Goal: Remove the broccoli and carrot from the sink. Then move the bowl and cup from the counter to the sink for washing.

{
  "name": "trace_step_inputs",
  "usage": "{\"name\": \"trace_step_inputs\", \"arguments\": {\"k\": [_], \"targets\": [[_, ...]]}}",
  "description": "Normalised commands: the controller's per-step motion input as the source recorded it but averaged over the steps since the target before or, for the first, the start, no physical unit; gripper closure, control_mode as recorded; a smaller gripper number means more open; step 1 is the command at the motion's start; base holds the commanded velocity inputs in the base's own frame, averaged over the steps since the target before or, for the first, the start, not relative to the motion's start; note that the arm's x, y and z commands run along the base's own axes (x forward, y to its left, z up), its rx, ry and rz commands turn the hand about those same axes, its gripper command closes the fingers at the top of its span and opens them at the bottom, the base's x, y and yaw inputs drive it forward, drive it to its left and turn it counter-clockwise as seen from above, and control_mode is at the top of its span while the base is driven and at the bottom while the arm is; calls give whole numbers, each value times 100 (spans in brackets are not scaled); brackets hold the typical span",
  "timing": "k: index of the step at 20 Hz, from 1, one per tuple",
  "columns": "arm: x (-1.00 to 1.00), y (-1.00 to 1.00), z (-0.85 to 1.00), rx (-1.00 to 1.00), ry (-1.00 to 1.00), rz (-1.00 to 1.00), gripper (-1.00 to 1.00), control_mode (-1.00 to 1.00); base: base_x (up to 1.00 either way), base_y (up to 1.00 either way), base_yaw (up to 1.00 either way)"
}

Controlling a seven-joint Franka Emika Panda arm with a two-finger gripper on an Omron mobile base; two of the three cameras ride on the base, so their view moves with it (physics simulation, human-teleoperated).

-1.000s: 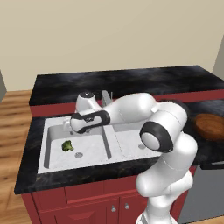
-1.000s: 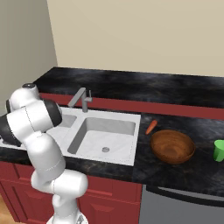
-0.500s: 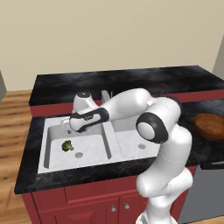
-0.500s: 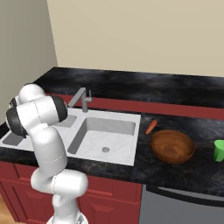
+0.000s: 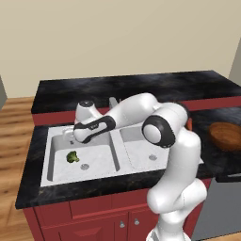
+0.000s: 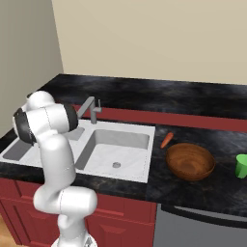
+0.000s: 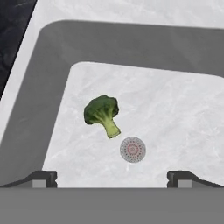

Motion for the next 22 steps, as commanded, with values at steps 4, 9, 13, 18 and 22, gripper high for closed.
{"name": "trace_step_inputs", "arguments": {"k": [4, 9, 13, 18, 22], "targets": [[18, 8, -14, 0, 0, -3, -100, -100, 0, 0, 0], [20, 9, -14, 0, 0, -6, -100, -100, 0, 0, 0], [17, 10, -13, -2, 0, -8, -100, -100, 0, 0, 0], [14, 11, -12, -1, 0, -8, -100, -100, 0, 0, 0], [7, 13, -9, 0, 3, -6, -100, -100, 0, 0, 0]]}}
